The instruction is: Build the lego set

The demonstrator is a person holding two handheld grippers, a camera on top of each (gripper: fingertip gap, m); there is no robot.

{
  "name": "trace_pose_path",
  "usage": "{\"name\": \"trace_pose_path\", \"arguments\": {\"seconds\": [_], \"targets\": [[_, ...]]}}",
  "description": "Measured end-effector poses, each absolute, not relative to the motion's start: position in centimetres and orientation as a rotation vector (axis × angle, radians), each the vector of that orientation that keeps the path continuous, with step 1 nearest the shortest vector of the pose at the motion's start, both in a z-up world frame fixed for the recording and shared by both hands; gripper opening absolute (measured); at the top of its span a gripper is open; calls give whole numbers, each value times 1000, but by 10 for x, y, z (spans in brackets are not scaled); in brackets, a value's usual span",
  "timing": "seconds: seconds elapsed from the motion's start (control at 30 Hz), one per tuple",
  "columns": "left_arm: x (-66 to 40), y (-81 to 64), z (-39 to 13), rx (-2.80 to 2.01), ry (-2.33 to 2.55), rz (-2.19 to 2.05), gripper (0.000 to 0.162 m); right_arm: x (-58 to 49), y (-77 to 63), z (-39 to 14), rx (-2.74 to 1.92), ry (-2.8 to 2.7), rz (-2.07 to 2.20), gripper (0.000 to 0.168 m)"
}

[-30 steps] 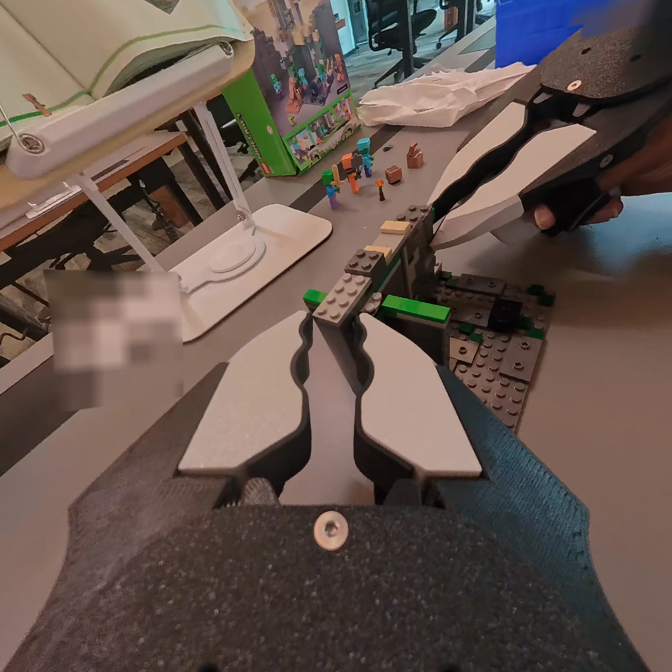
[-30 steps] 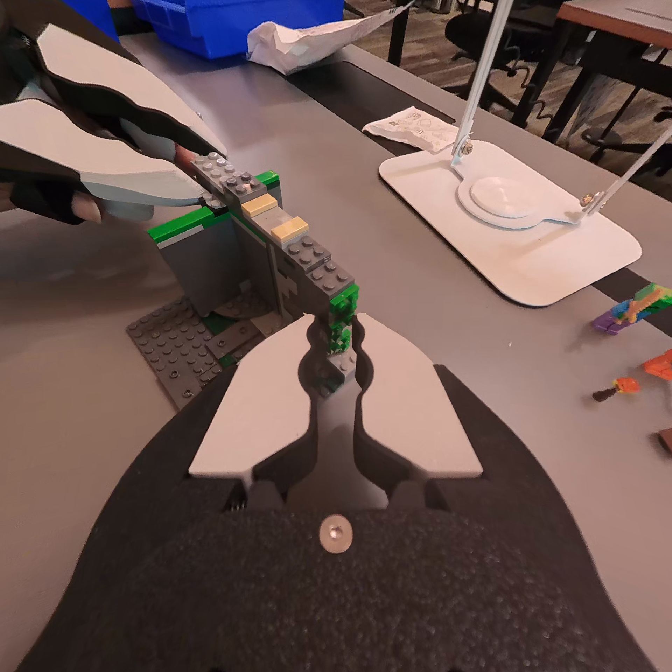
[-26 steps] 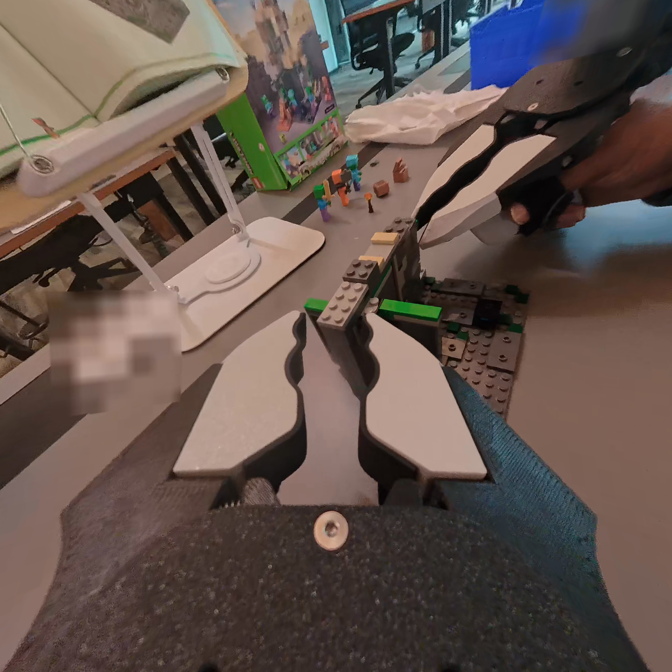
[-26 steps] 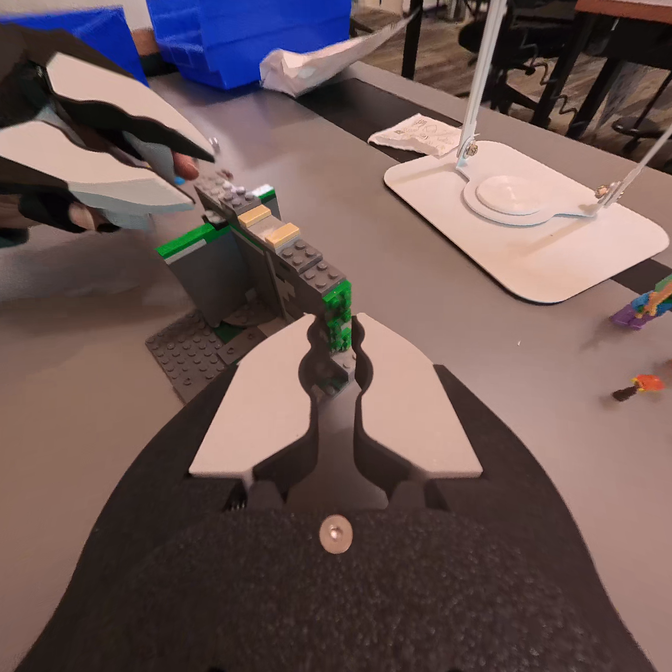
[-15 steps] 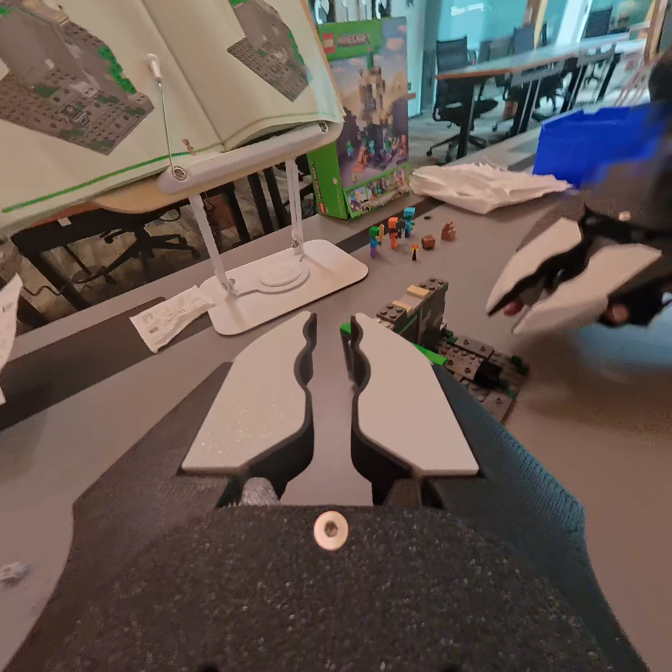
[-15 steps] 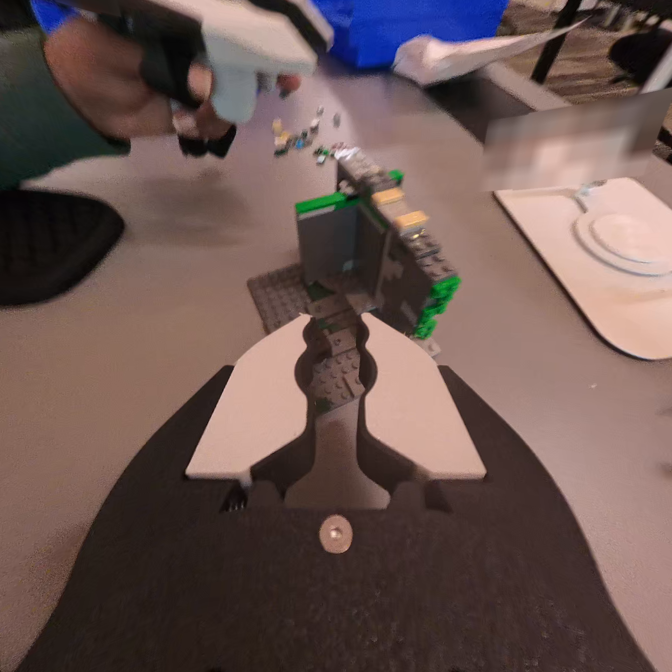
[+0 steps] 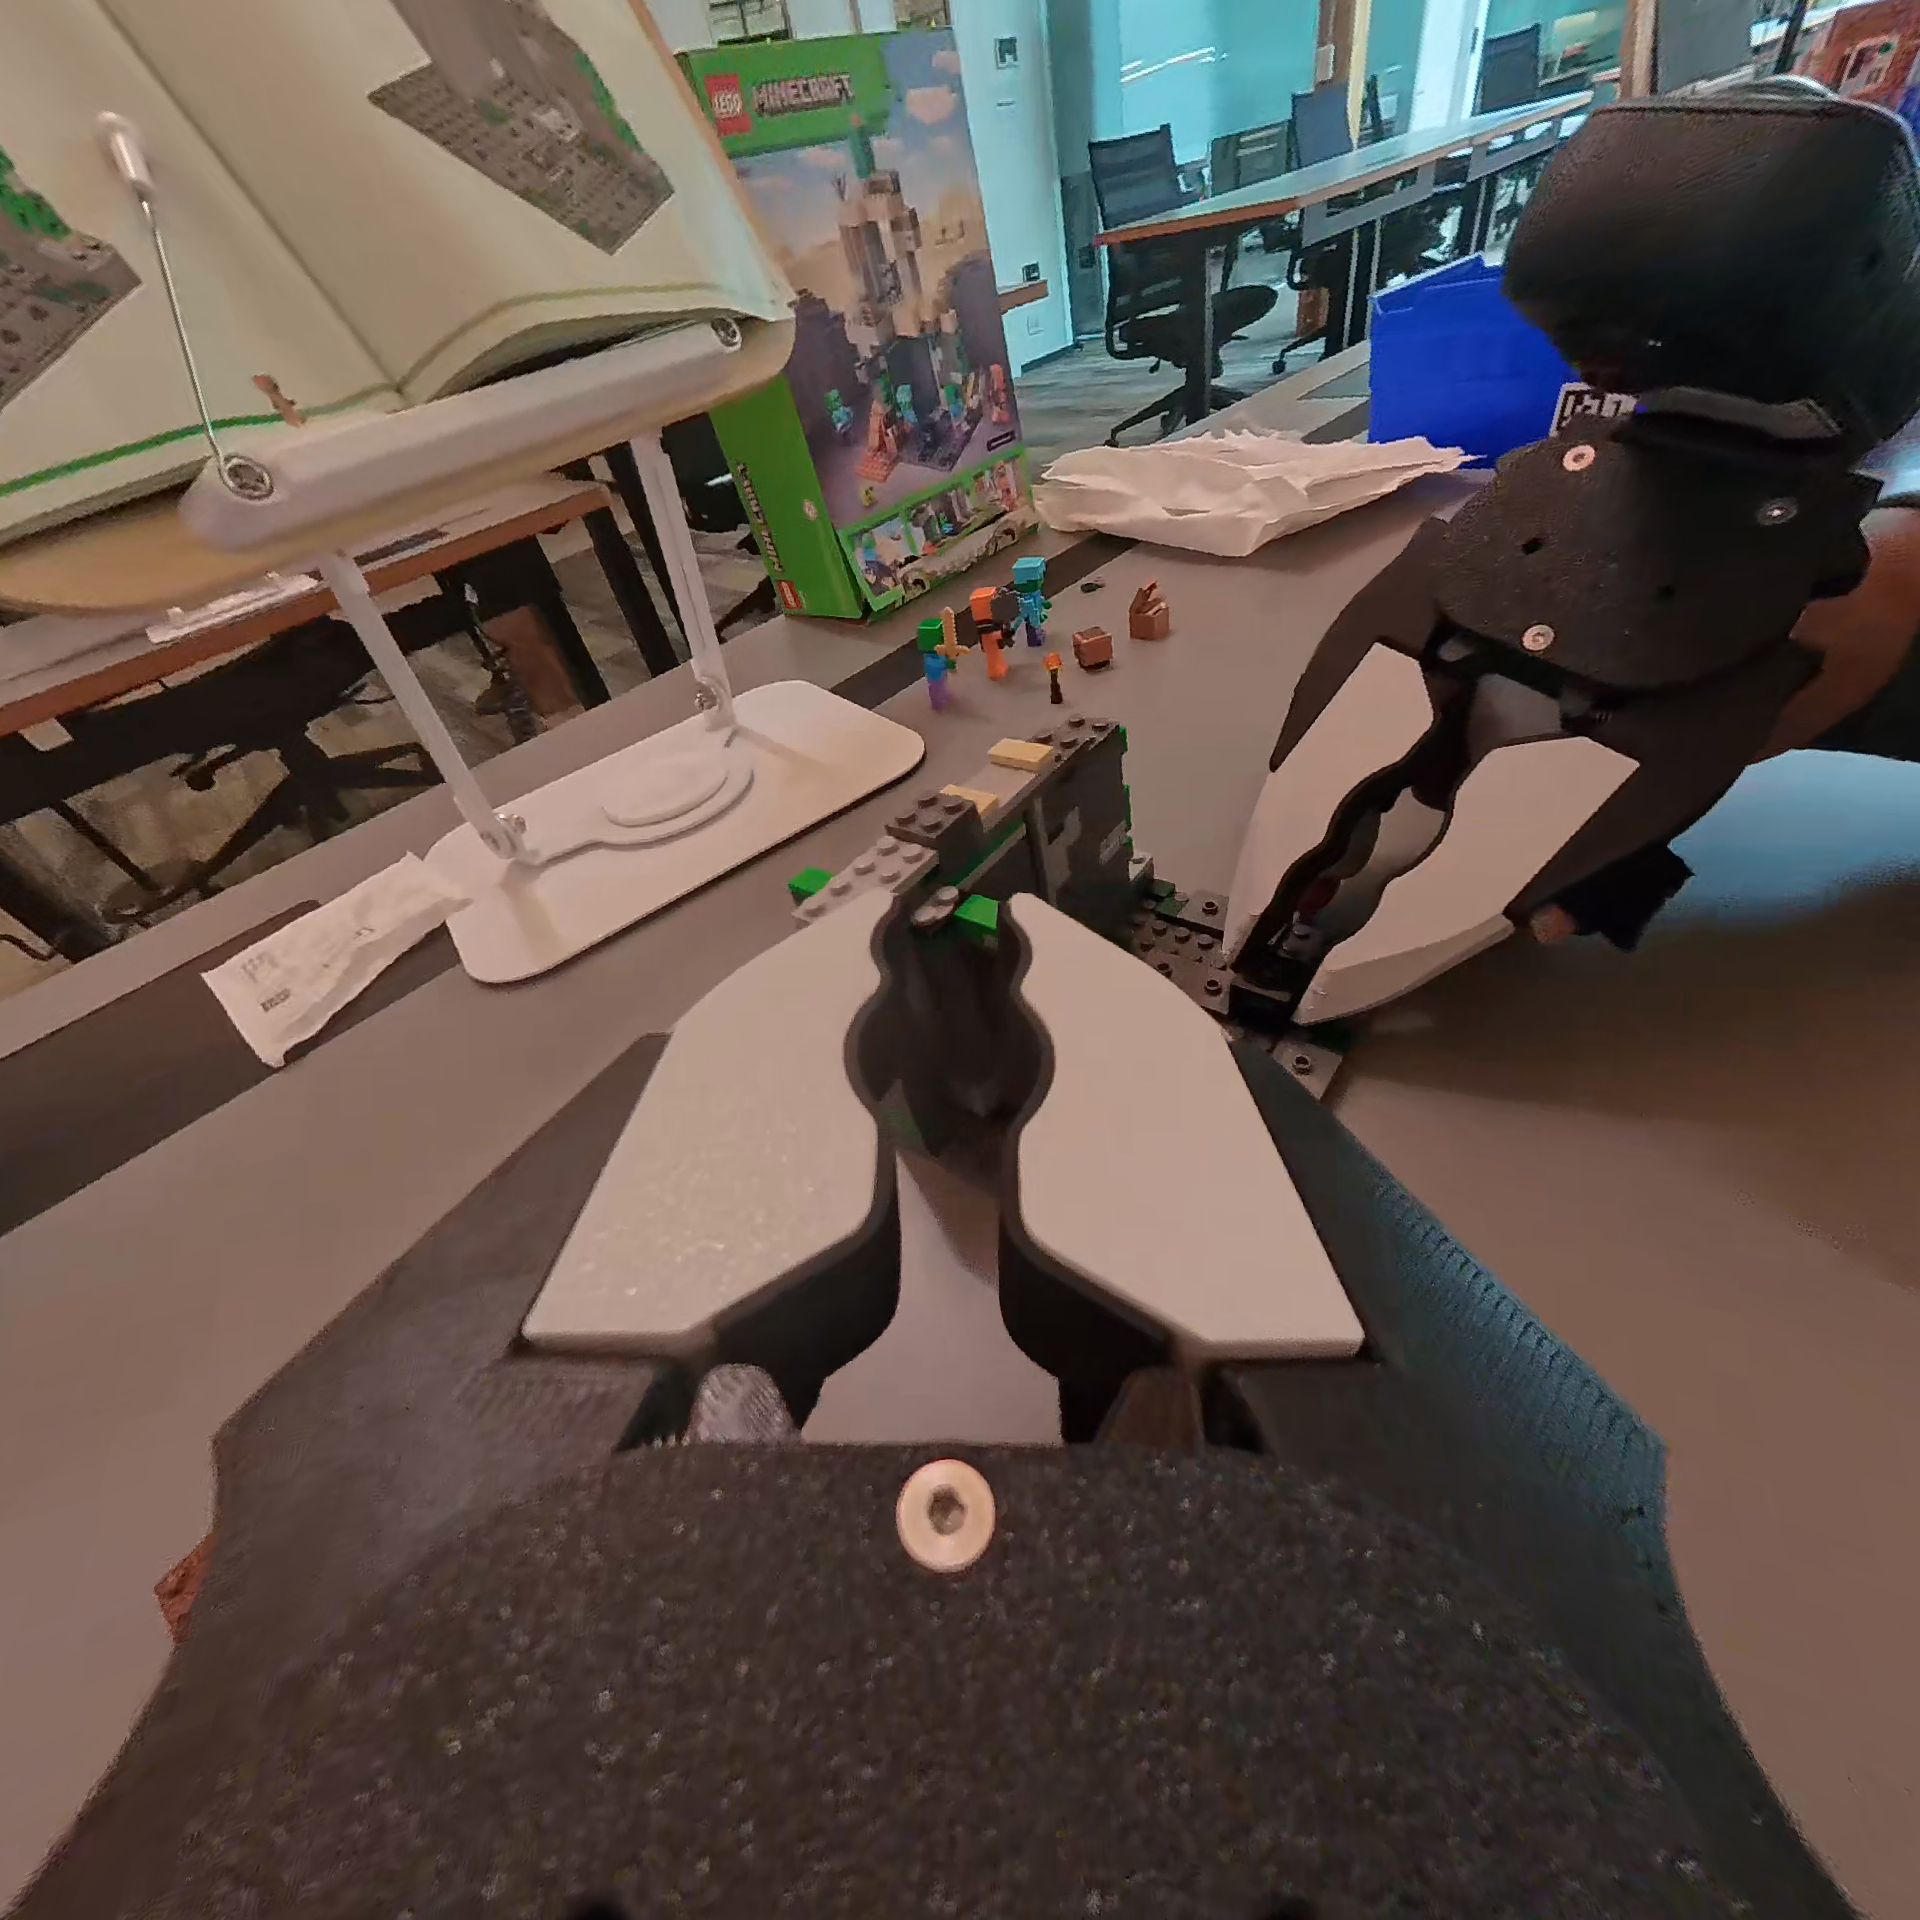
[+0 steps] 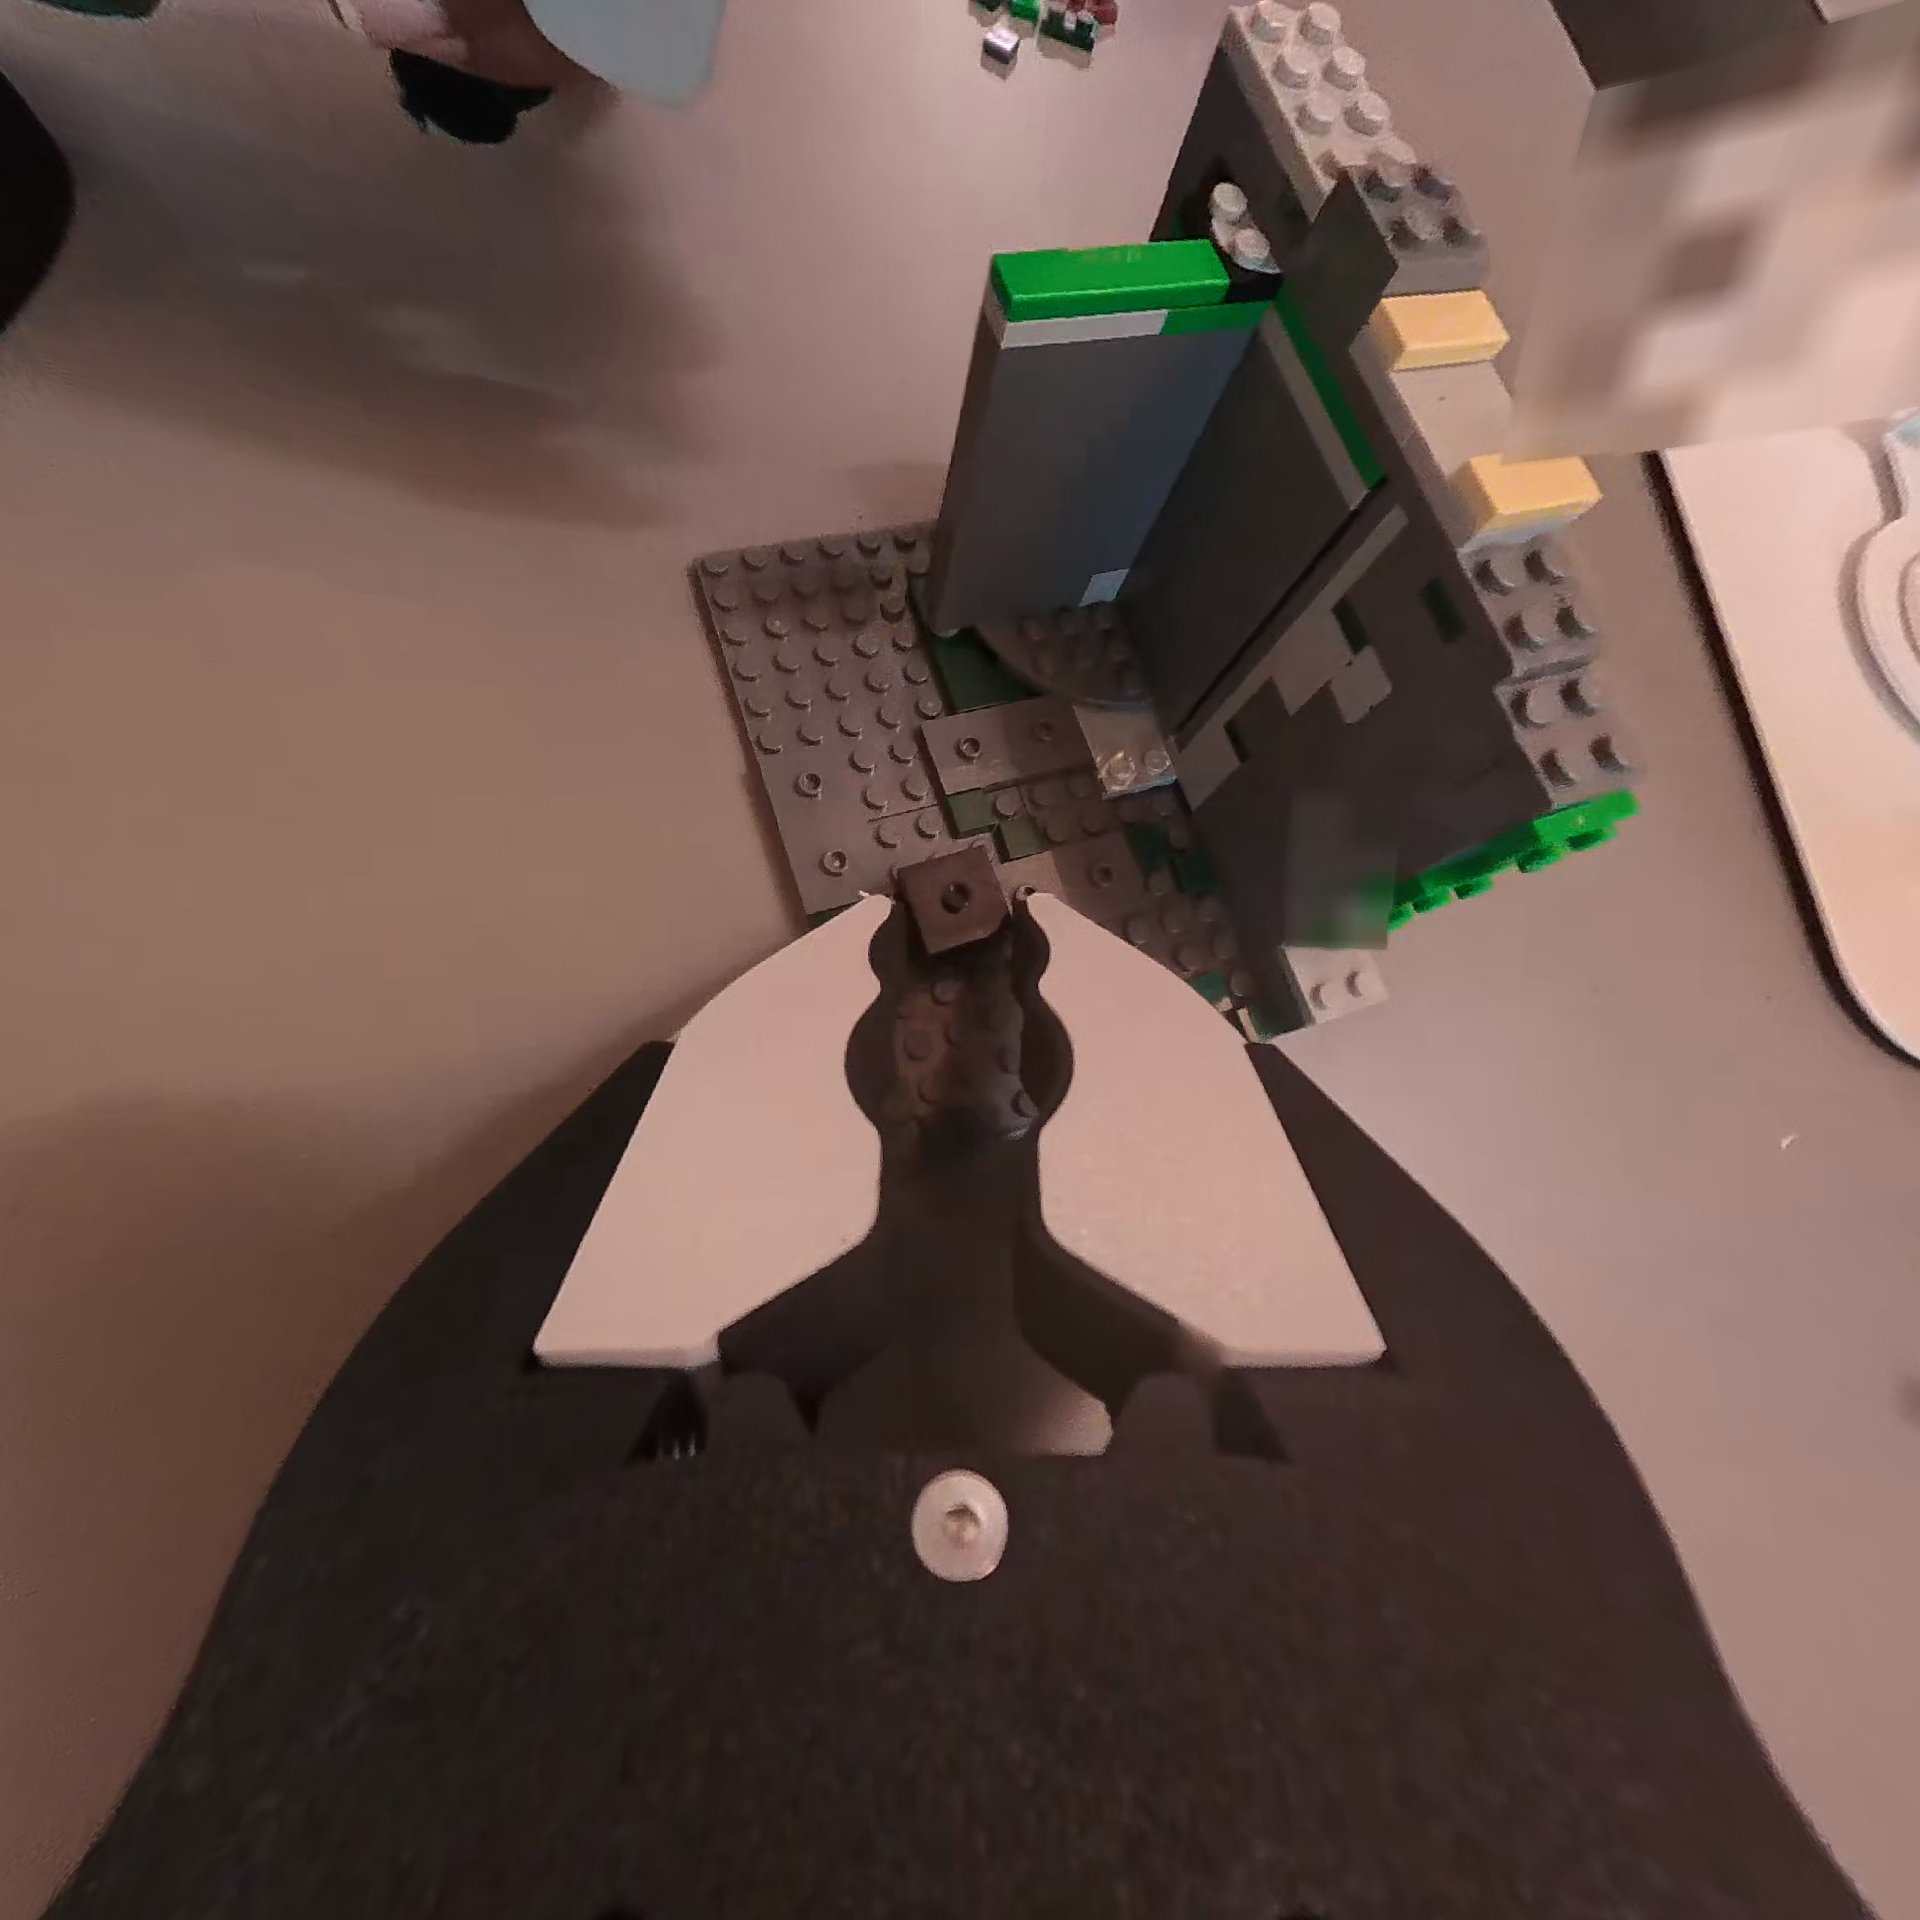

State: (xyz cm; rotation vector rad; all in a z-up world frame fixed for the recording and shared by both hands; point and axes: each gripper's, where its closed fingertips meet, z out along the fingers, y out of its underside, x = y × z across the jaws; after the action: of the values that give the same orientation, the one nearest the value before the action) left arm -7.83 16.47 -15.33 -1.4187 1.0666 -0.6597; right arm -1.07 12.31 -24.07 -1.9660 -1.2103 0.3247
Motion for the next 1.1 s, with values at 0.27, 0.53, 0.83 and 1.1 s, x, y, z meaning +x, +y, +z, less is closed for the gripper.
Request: {"name": "trace_pose_path", "arguments": {"seconds": [0.27, 0.53, 0.83, 1.1], "targets": [[-69, 155, -143, -1324, 1052, -465, 18, -11, 126, -241, -1960, -1190, 270, 19], [-58, 150, -155, -1352, 1096, -406, 21, -12, 126, -238, -1931, -1165, 256, 20], [-66, 155, -153, -1406, 1046, -462, 13, 5, 135, -160, -1719, -806, 472, 28], [-81, 170, -143, -1449, 897, -512, 0, 66, 158, -111, -1558, -315, 427, 12]]}}
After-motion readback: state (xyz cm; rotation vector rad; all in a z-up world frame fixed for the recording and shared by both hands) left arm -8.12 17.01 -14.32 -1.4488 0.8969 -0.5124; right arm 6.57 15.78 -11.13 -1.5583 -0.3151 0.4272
